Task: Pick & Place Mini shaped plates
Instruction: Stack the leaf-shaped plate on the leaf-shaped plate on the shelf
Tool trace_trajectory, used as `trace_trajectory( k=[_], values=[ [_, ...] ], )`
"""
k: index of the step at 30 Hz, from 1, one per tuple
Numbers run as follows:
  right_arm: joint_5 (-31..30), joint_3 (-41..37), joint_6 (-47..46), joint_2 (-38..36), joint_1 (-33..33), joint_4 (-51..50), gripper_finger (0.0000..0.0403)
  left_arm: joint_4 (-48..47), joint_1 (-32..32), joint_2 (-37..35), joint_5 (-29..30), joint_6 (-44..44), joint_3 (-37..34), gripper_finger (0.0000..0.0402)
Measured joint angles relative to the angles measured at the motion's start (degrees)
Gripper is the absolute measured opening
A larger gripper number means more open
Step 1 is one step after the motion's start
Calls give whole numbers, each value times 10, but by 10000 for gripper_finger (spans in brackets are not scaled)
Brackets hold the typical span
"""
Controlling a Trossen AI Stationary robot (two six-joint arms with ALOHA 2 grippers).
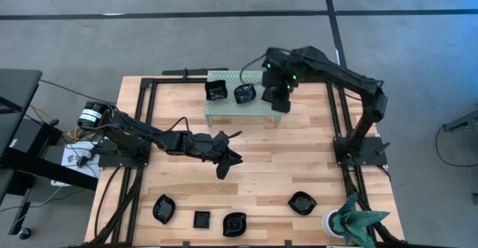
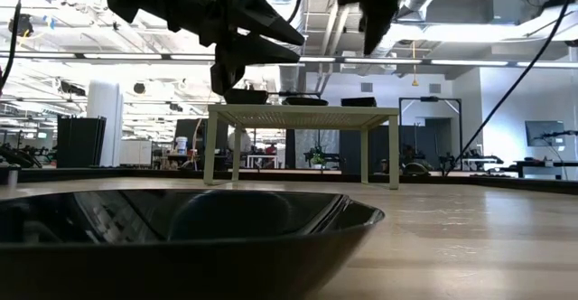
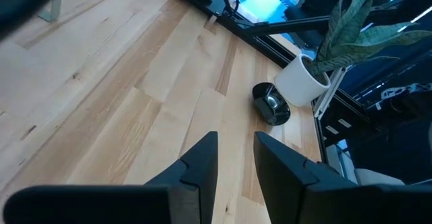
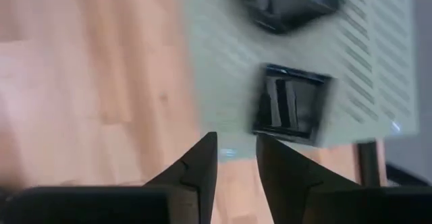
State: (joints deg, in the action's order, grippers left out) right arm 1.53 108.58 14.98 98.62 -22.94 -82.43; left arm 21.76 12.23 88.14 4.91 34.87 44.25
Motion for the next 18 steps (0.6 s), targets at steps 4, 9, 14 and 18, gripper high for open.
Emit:
trace_trajectory(
  k=[4,9,14,18],
  values=[
    [8,-20,0,-49,71,12,99,1,14,0,0,-8,0,97],
    [96,-130,-18,-156,135,86,99,6,43,0,15,-20,0,97],
    [127,-336,-106,-257,207,188,99,6,58,0,31,-20,0,97],
    [139,-474,-227,-298,276,206,99,6,58,0,32,-20,0,97]
  ],
)
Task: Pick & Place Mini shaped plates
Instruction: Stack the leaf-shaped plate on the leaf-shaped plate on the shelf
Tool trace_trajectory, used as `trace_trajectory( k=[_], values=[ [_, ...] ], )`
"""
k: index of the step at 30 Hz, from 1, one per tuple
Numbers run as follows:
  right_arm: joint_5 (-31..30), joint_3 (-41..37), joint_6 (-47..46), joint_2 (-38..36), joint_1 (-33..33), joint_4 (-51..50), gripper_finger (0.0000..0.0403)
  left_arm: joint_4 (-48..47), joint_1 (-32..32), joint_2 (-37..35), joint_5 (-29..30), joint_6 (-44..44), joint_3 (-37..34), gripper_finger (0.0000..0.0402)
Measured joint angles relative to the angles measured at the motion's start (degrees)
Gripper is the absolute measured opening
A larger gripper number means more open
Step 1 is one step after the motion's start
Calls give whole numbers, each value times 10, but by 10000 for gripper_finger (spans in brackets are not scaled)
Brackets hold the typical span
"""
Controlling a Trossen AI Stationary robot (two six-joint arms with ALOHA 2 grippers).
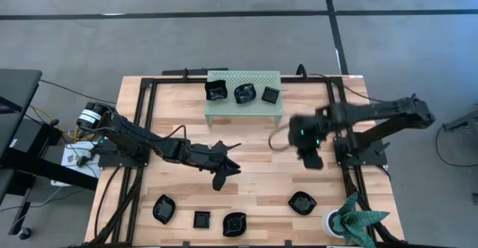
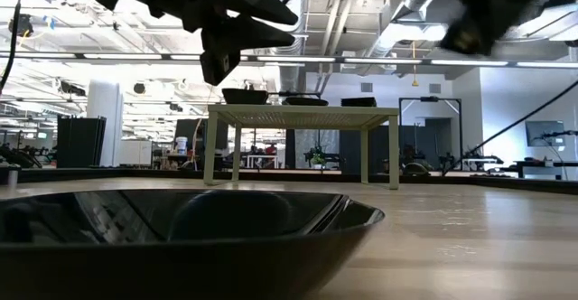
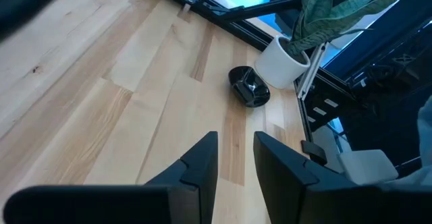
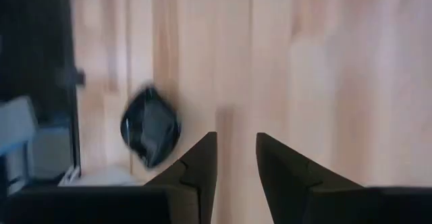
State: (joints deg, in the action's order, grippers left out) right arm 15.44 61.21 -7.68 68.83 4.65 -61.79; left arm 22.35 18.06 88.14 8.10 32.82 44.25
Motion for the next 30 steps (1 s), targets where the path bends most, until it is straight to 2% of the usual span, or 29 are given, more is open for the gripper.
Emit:
trace_trajectory(
  k=[5,9,22,30],
  values=[
    [1,-119,-118,-2,75,59,99,0,-2,0,9,0,0,97],
    [30,-174,-164,20,113,147,99,3,-2,0,23,0,0,97],
    [38,-181,-235,151,206,273,99,9,-1,0,28,4,0,97],
    [20,-181,-244,206,207,282,98,9,-2,0,28,4,0,97]
  ],
)
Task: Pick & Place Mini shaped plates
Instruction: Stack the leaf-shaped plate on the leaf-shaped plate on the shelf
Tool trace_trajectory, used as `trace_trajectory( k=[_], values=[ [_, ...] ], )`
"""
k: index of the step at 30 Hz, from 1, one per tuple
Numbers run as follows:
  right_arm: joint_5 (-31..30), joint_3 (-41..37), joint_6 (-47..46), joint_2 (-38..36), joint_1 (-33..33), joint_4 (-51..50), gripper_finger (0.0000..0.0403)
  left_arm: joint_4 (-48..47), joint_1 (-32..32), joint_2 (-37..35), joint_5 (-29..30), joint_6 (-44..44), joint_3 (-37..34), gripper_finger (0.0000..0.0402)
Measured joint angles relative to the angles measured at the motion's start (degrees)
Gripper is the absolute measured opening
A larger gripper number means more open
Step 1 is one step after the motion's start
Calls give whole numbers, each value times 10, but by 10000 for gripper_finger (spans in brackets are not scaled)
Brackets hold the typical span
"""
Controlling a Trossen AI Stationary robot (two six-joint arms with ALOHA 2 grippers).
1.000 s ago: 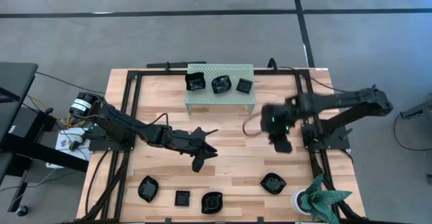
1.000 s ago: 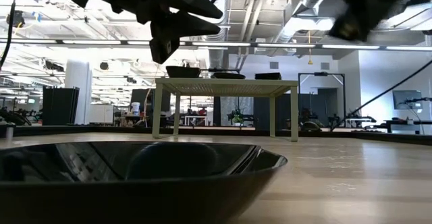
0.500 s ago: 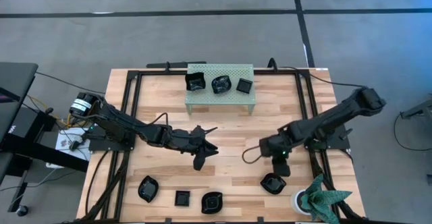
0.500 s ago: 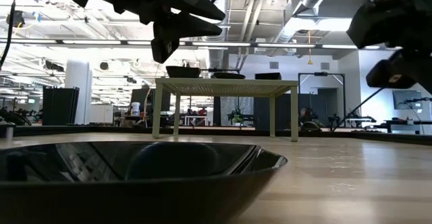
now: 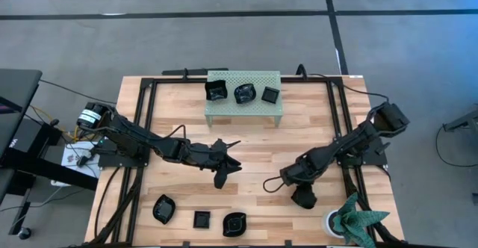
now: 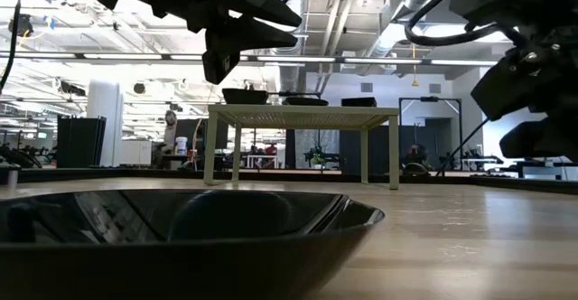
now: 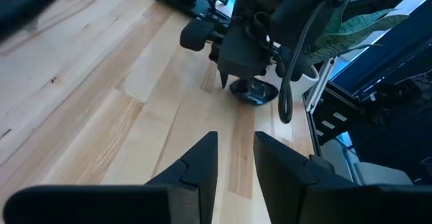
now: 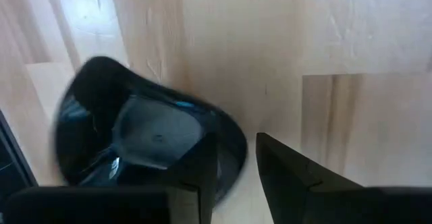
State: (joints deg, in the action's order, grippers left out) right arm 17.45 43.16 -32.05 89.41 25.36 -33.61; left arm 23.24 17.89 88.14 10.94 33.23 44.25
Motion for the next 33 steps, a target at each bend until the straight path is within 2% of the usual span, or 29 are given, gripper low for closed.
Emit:
trace_trajectory(
  k=[6,13,18,26,30,33],
  values=[
    [12,0,0,-3,2,16,80,0,0,0,0,0,0,97],
    [47,0,10,-4,1,32,6,2,0,0,0,0,0,97],
    [54,17,37,-6,-18,6,8,5,0,0,0,0,0,97],
    [48,90,168,-11,-88,-60,2,8,0,0,0,0,0,97],
    [16,145,255,-31,-138,-93,3,9,0,0,0,0,0,97],
    [-21,201,328,-50,-180,-156,4,13,0,0,0,-14,0,97]
  ],
)
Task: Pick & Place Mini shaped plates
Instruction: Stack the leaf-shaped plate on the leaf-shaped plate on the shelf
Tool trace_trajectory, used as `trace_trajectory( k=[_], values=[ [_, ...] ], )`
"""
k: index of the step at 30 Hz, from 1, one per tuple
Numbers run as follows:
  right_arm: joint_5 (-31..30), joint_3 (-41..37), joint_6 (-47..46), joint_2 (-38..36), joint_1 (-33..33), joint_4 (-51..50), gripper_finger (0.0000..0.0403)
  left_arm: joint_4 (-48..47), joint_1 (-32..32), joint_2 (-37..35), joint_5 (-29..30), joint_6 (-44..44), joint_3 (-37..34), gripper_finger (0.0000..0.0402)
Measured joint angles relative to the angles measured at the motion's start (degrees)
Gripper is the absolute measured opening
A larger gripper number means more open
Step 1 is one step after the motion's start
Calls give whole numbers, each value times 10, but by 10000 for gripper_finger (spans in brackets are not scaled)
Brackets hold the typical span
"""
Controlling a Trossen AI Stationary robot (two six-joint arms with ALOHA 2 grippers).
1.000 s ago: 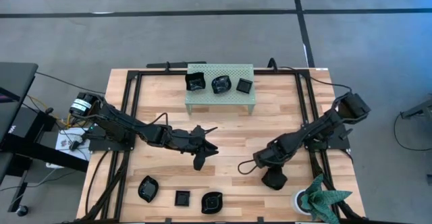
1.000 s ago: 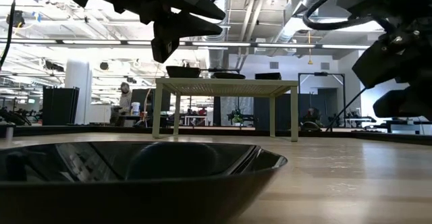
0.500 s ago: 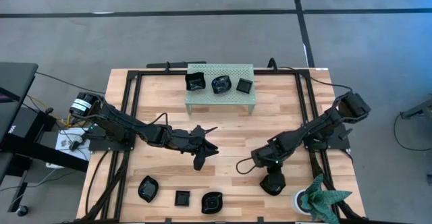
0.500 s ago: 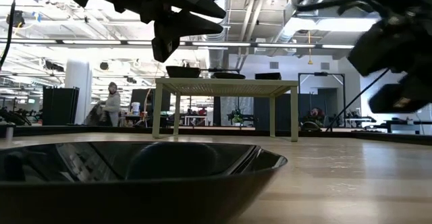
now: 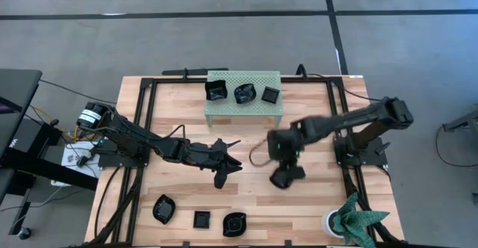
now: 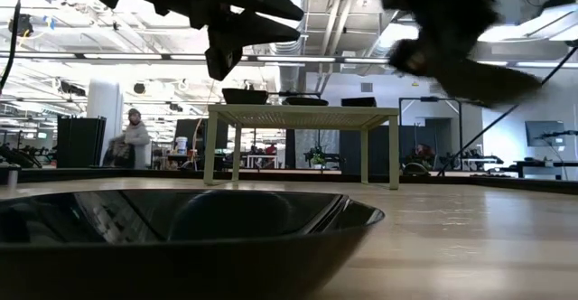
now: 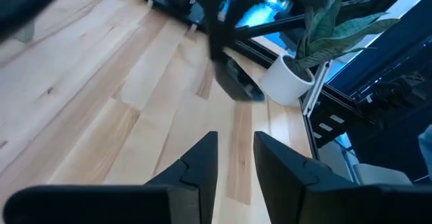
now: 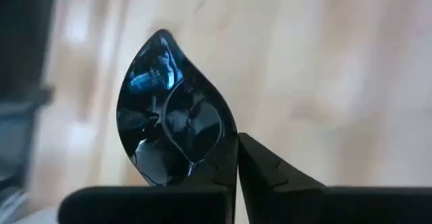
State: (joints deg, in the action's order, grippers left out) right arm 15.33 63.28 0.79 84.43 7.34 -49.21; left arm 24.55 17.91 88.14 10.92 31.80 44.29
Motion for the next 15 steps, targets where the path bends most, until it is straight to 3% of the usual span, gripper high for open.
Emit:
trace_trajectory(
  k=[4,8,13,15],
  values=[
    [-105,69,75,-31,-56,-14,1,1,0,-6,0,-14,0,97],
    [-203,99,97,-58,-109,92,3,-1,0,-12,0,-16,0,97],
    [-274,103,-4,-70,-196,234,1,-1,0,-13,0,-16,0,97],
    [-276,103,-67,-66,-238,263,1,-1,0,-13,0,-16,0,97]
  ],
)
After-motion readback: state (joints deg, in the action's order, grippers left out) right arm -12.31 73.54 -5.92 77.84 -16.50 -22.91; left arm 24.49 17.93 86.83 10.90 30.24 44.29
